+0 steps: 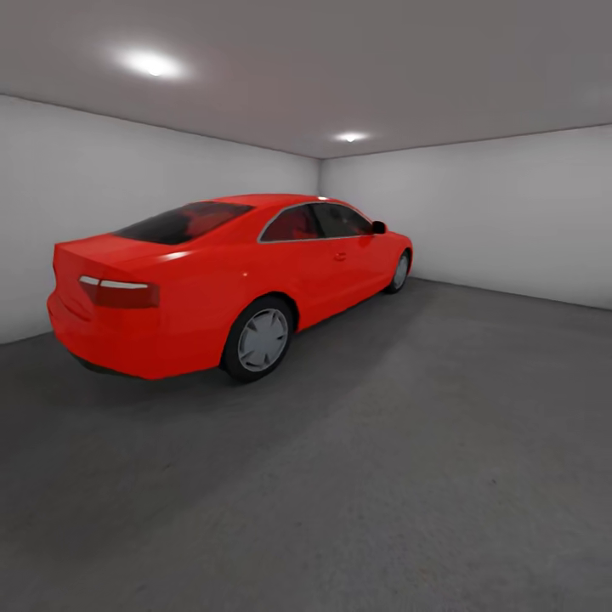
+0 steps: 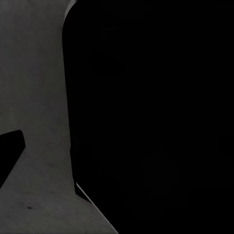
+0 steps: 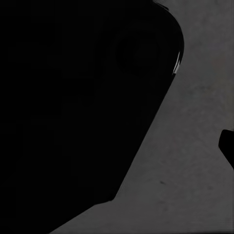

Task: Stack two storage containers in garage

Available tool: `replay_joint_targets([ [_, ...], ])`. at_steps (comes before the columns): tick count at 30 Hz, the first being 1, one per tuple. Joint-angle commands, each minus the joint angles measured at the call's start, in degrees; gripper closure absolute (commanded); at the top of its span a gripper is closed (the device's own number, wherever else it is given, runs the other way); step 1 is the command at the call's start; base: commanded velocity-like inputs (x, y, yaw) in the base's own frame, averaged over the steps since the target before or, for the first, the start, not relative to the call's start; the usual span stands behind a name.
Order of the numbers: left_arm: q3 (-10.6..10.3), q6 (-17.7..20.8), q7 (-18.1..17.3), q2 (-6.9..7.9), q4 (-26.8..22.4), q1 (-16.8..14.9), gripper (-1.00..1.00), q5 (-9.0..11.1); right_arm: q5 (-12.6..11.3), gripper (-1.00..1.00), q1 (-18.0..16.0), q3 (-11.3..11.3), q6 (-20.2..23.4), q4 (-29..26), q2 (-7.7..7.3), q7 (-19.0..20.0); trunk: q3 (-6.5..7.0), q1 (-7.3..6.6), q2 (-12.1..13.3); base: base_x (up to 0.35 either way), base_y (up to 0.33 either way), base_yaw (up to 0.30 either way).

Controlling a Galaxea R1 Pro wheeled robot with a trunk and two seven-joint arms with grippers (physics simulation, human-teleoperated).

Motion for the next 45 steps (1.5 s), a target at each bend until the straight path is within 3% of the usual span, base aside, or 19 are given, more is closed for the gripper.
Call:
replay_joint_targets([
  [1,0.01,0.02,0.01,0.00,0.01,-0.01,-1.00,0.01,0.00,-1.00,-0.01,0.22,-0.01,-0.01,0.00,-0.01,-0.01,0.00,-0.02,0.000,0.000,-0.293],
  [45,0.01,0.02,0.01,0.00,0.01,-0.01,-1.00,-0.17,0.00,-1.00,-0.01,0.22,-0.01,0.03,0.00,0.15,0.87,0.00,-0.02,0.000,0.000,-0.293],
])
